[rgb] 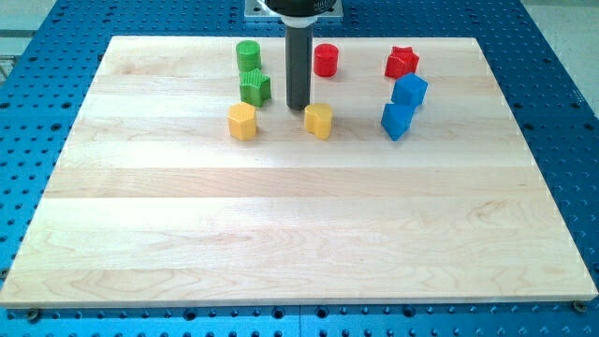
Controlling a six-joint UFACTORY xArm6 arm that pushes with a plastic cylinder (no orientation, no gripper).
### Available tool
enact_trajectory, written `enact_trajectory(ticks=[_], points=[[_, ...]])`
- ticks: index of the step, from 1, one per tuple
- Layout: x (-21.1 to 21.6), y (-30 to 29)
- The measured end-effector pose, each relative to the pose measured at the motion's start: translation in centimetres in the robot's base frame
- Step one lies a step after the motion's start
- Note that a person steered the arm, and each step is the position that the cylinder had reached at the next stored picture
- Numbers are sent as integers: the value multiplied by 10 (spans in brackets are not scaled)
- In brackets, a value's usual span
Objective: Adjust the green star and the triangle to make a square
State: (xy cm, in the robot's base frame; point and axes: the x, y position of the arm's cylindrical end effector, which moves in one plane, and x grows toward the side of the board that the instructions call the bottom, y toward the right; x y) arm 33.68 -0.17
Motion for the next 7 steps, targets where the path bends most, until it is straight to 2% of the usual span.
enact_trajectory(ticks=[3, 4, 6, 7], points=[[-2, -43], [-6, -27], [25, 84], [35, 92]])
